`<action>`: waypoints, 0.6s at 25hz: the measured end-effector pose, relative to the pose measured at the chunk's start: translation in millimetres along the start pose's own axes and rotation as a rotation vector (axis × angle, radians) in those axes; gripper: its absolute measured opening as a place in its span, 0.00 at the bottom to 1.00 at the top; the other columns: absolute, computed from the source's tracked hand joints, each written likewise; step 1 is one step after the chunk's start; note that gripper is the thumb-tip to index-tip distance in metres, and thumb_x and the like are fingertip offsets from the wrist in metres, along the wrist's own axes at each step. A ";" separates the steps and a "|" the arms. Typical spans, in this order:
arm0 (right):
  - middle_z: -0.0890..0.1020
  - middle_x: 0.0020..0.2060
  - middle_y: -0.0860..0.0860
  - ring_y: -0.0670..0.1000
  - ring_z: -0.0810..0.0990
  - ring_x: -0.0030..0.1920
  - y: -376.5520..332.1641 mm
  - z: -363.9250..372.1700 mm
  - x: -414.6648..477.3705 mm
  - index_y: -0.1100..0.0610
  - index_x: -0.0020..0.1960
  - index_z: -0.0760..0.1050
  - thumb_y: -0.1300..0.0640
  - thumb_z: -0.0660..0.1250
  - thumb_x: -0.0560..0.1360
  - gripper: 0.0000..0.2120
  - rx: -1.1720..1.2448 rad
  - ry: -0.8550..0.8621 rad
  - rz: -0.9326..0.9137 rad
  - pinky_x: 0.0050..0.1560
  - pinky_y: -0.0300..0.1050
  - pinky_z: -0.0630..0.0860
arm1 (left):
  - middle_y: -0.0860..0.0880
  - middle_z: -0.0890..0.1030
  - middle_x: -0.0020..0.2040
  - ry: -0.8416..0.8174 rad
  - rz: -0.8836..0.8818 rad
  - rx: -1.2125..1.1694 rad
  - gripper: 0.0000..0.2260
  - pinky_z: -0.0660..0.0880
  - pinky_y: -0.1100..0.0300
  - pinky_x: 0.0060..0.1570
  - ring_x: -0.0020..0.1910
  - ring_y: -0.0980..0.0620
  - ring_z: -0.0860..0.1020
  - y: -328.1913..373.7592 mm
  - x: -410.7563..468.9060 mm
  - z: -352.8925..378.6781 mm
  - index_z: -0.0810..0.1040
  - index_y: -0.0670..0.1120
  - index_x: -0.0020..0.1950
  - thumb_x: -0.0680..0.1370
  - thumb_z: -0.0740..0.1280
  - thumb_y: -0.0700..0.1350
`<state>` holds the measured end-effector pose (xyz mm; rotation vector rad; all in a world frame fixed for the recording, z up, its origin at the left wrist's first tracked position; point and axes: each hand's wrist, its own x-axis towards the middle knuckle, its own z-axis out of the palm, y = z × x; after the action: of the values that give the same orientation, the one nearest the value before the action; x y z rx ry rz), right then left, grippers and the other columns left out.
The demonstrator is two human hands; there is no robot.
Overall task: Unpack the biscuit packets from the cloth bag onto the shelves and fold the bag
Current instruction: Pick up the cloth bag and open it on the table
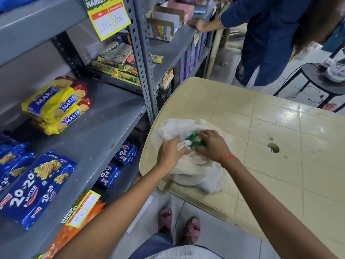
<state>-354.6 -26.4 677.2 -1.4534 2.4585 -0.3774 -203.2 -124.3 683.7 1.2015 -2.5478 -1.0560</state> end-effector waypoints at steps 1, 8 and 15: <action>0.79 0.61 0.55 0.58 0.73 0.63 -0.4 3.1 0.2 0.56 0.61 0.77 0.51 0.66 0.74 0.18 -0.064 -0.010 -0.007 0.66 0.50 0.68 | 0.42 0.83 0.53 -0.029 0.003 0.078 0.18 0.77 0.51 0.48 0.53 0.41 0.80 3.4 3.2 4.1 0.77 0.46 0.62 0.74 0.70 0.51; 0.84 0.52 0.60 0.63 0.80 0.53 57.8 -27.5 -15.9 0.59 0.53 0.81 0.58 0.65 0.75 0.10 0.316 0.443 0.578 0.50 0.50 0.74 | 0.52 0.81 0.39 0.146 -0.218 0.001 0.09 0.67 0.66 0.26 0.34 0.54 0.76 -43.0 0.5 -27.7 0.82 0.49 0.54 0.74 0.71 0.45; 0.76 0.64 0.57 0.57 0.70 0.67 -11.6 15.4 -25.3 0.60 0.57 0.79 0.51 0.69 0.73 0.17 -0.107 -0.102 -0.209 0.66 0.49 0.68 | 0.46 0.80 0.60 0.008 0.230 0.188 0.19 0.73 0.53 0.57 0.61 0.45 0.75 -3.2 14.5 3.2 0.76 0.46 0.64 0.75 0.69 0.49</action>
<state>-328.0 -10.9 669.1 -1.7347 2.2856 -0.2086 -212.2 -134.5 676.9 0.9168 -2.7461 -0.7753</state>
